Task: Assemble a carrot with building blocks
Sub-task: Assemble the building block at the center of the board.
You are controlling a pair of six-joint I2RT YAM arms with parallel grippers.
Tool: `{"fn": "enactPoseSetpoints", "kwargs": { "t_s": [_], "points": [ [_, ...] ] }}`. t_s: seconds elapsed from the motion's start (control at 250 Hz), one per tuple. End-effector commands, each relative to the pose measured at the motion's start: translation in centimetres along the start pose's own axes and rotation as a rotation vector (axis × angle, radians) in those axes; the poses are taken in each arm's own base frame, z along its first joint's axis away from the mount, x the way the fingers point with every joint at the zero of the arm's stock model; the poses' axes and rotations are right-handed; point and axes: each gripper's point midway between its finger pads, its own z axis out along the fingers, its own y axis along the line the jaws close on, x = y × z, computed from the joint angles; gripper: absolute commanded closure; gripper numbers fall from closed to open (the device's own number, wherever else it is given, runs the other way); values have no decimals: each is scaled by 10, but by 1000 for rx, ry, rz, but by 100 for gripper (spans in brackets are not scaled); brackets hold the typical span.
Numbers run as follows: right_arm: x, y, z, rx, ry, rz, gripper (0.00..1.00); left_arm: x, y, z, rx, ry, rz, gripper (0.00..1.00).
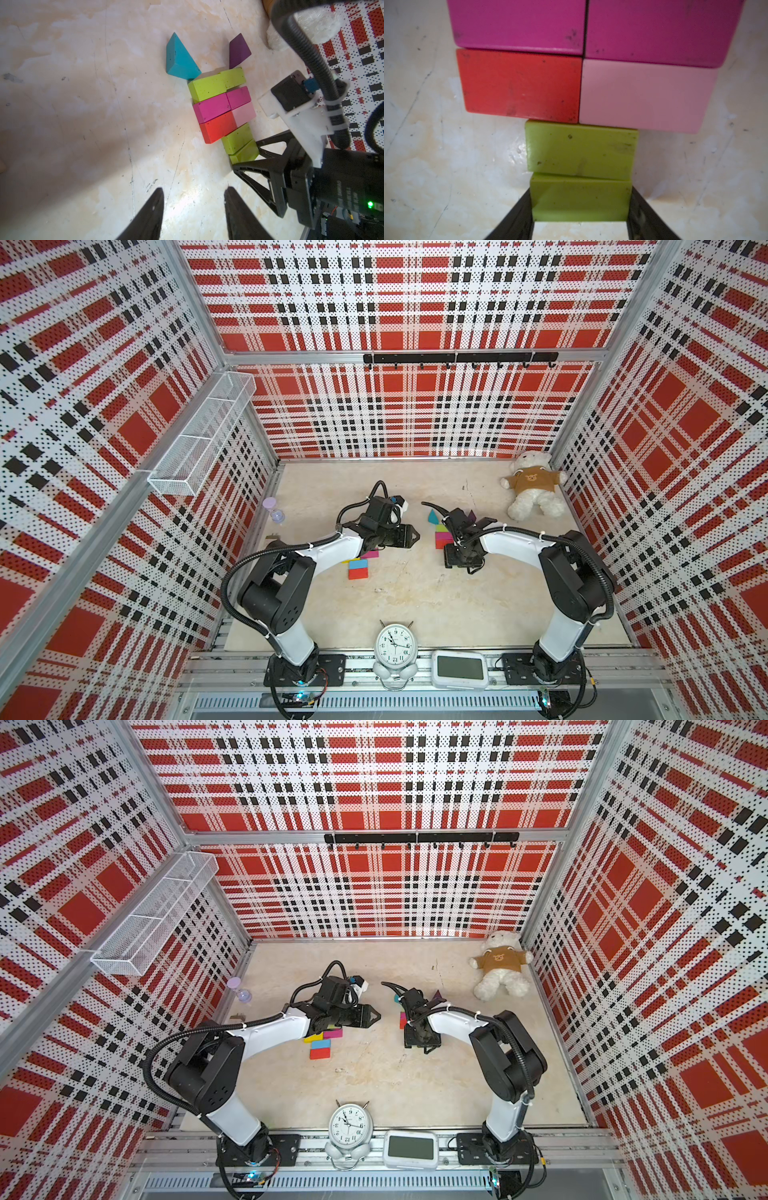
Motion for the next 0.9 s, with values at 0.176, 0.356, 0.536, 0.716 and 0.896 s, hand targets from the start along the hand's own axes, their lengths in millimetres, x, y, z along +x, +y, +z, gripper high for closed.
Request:
{"fn": "enactPoseSetpoints", "kwargs": {
  "t_s": [0.176,0.356,0.536,0.716,0.896],
  "points": [
    [0,2,10,3,20,-3,33,-10,-1,0,14,-24,-1,49],
    [1,-1,11,14,23,0,30,-10,-1,0,15,-22,-3,49],
    [-3,-2,5,20,6,7,28,-10,-1,1,19,-20,-5,49],
    [-12,-2,-14,22,-40,12,24,-12,-4,0,22,-29,-4,49],
    [-21,-6,-44,27,-107,21,23,-21,-6,-6,15,-63,-1,49]
  ]
}}
